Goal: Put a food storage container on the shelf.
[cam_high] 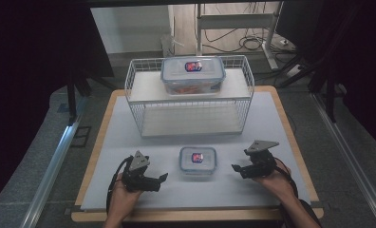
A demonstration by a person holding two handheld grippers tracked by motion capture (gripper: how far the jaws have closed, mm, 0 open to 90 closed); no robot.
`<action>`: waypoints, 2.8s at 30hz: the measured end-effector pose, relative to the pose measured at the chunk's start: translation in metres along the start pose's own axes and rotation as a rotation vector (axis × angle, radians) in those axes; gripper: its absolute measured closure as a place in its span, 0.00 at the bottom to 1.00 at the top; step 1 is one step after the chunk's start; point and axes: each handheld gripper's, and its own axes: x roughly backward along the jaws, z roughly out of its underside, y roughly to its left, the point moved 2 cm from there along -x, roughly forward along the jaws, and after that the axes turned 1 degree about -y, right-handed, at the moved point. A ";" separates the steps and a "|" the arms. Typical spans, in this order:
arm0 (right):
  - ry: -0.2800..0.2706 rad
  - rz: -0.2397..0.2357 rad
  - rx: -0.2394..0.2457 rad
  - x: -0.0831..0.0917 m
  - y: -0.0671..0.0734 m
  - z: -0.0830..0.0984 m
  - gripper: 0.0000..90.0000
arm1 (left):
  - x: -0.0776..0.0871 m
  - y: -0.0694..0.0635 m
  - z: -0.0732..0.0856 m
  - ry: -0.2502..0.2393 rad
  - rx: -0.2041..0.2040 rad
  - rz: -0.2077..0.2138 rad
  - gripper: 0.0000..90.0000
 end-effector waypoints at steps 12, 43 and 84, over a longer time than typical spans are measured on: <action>-0.011 -0.001 -0.067 0.003 0.003 -0.009 0.28 | -0.003 0.004 -0.012 0.016 0.057 0.075 0.03; 0.060 -0.322 -0.212 -0.047 0.028 -0.045 0.19 | -0.081 0.001 -0.049 0.121 0.175 0.427 0.19; -0.008 -0.487 -0.389 -0.033 0.025 -0.027 0.62 | -0.053 0.007 -0.028 0.057 0.333 0.522 0.61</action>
